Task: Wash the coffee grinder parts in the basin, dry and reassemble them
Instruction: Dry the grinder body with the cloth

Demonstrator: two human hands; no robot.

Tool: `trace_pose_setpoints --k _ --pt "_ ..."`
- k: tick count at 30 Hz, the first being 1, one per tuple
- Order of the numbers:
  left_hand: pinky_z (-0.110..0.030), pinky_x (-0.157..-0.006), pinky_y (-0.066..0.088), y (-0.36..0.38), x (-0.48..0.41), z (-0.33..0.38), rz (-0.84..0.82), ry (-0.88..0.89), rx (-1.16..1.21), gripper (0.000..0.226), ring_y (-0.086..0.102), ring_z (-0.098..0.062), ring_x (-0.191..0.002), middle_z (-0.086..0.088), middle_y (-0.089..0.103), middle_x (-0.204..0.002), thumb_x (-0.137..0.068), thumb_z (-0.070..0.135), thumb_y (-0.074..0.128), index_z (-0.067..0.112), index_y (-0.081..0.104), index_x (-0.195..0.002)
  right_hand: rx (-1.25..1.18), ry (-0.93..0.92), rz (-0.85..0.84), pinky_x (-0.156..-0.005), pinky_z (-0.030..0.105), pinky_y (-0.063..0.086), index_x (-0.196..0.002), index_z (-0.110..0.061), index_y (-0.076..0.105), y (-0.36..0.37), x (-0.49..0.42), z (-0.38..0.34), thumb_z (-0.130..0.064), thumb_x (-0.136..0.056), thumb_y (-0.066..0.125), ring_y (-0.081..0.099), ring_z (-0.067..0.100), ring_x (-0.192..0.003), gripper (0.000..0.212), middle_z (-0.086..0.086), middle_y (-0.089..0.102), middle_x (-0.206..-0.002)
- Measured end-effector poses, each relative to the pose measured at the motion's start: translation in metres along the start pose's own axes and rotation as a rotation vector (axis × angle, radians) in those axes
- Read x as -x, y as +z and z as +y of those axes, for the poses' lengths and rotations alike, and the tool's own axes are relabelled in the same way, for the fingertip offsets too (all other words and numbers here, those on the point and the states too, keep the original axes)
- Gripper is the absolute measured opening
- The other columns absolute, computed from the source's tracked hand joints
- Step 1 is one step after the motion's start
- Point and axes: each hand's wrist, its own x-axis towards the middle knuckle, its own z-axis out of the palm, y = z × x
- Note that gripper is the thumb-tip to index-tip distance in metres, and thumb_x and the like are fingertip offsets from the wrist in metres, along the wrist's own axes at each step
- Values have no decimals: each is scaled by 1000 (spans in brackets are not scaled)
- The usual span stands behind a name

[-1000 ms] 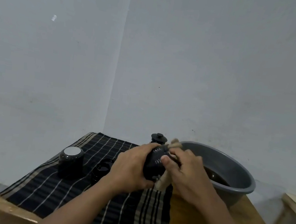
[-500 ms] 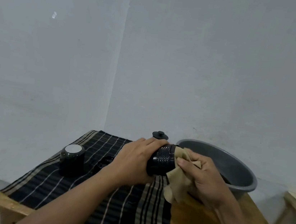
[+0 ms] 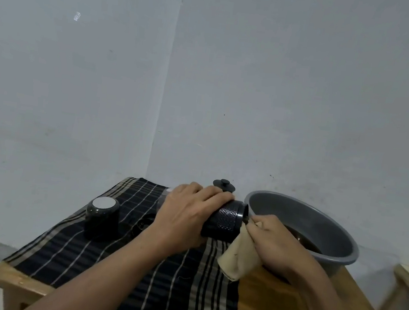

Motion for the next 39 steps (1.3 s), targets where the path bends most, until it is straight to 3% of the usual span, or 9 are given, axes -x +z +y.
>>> trace_pose_setpoints --k 7,9,11,15,20,26,30,34,39 --pt "-36 -85 54 15 11 14 -163 -171 155 95 59 -13 -101 16 56 -130 -64 51 84 40 34 -144 -468 -61 -113 -68 38 41 -67 -8 65 -9 6 14 -24 -103 52 50 26 -68 41 15 59 -73" --pt "-38 -87 54 7 2 12 -203 -180 197 97 60 -14 -105 16 56 -132 -65 55 83 41 31 -145 -530 -138 12 -74 29 50 -91 -10 77 -4 6 10 -23 -104 51 64 22 -79 32 16 73 -91" --pt "-38 -91 52 0 -8 5 -280 -151 207 98 59 -15 -110 15 55 -133 -65 55 83 40 30 -147 -363 -204 224 -77 16 48 -101 -18 75 7 2 9 -17 -104 52 64 15 -88 24 7 71 -97" --pt "-33 -83 50 -10 -17 -2 -288 -134 91 94 60 -15 -106 16 57 -127 -66 47 82 41 32 -146 268 -178 330 -92 35 30 -88 -36 58 19 -12 14 -16 -104 43 50 9 -92 30 -12 56 -89" --pt "-39 -86 53 -2 -6 -4 -305 -296 131 92 61 -17 -108 17 56 -128 -65 52 81 44 32 -142 -333 -64 161 -72 35 46 -89 -9 71 15 -12 18 -20 -105 47 60 15 -75 31 12 70 -84" --pt "-33 -84 56 8 10 -4 -346 -681 533 82 65 -9 -100 17 64 -110 -57 54 87 35 48 -127 -225 128 201 -79 44 53 -89 -9 67 38 -11 44 -29 -104 47 64 24 -78 32 11 69 -84" --pt "-36 -70 61 -6 1 -6 -307 -1191 1287 66 75 -21 -87 -7 72 -109 -76 46 86 15 55 -125 193 229 -4 -104 44 42 -100 -32 66 47 -6 49 -46 -96 58 60 7 -95 16 -12 67 -96" --pt "-31 -55 55 -23 -7 -10 -366 -1477 1614 43 67 -27 -56 -14 71 -74 -93 43 58 3 66 -102 161 -111 166 -109 33 42 -142 -42 42 51 -6 25 -46 -86 74 48 1 -122 64 -19 48 -134" --pt "-33 -59 50 -33 -15 -25 -348 -1513 1731 33 62 -26 -54 -13 65 -64 -90 32 41 6 59 -81 -41 -495 57 -112 23 35 -149 -49 30 62 -34 -9 -43 -79 82 35 -8 -137 87 -29 33 -149"
